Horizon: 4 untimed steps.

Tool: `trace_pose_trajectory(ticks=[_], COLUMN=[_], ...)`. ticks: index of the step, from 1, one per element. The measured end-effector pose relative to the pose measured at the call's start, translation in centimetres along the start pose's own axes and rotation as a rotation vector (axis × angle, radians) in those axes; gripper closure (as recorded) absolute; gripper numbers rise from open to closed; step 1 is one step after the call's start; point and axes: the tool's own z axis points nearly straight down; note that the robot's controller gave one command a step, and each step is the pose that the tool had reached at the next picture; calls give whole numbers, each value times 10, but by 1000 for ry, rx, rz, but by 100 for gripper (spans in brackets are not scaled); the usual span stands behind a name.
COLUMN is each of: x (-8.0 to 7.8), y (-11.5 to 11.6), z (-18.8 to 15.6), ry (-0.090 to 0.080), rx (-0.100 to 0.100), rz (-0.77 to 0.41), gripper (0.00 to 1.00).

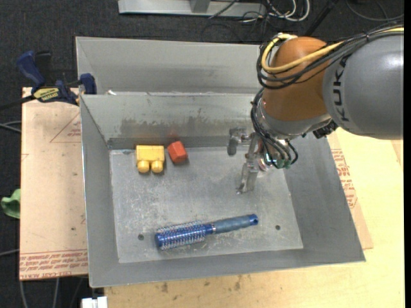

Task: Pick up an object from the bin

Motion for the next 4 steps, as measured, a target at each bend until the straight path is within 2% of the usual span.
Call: trace_pose_trajectory(ticks=[1, 2, 3, 4], x=[97, 93, 78, 53], y=[14, 13, -1, -23], z=[92, 89, -45, -33], ry=[4, -5, -17, -8], rx=[-1, 0, 2, 3], rz=[-237, -236, -228, -641], gripper=[0, 100, 100, 100])
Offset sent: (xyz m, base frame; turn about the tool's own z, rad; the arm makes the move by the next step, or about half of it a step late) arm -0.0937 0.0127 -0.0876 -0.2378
